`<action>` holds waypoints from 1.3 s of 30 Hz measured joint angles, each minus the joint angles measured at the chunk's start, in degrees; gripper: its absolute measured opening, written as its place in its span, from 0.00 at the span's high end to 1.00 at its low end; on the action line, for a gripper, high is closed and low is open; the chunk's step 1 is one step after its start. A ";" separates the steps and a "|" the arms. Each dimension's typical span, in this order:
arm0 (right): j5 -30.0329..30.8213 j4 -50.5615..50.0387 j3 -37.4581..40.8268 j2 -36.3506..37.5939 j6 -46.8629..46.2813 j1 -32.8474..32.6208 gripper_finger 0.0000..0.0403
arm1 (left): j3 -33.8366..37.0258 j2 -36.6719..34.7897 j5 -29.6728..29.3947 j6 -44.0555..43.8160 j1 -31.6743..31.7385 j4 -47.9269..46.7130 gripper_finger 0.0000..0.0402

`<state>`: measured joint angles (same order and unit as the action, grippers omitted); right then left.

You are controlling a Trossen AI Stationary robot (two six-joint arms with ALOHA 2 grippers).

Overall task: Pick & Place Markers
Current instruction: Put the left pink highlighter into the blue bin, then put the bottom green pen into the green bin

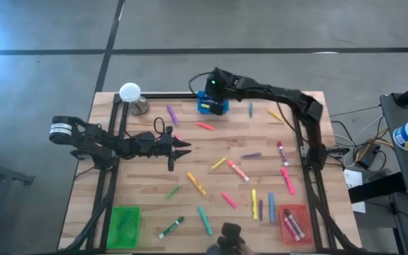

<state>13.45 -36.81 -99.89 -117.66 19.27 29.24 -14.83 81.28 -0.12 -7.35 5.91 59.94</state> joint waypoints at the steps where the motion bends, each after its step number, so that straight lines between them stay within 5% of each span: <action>1: -0.51 -1.14 -1.84 -1.80 0.48 0.37 0.85 | -0.01 0.00 0.00 0.04 0.00 -0.02 0.68; 14: -0.48 -13.78 -18.28 -17.98 2.83 1.18 0.85 | -0.15 0.00 0.02 -0.13 0.00 0.00 0.68; 29: -1.03 -14.32 -19.02 -17.55 0.07 1.14 0.64 | -0.15 0.00 0.02 -0.13 0.00 -0.02 0.68; 39: -6.43 -11.00 -11.02 -9.89 -4.60 -0.37 0.88 | -0.13 0.00 -0.79 -0.08 0.02 -1.70 0.68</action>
<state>7.02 -47.81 -110.90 -127.55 14.67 28.87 -14.96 81.28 -0.91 -7.43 5.93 58.24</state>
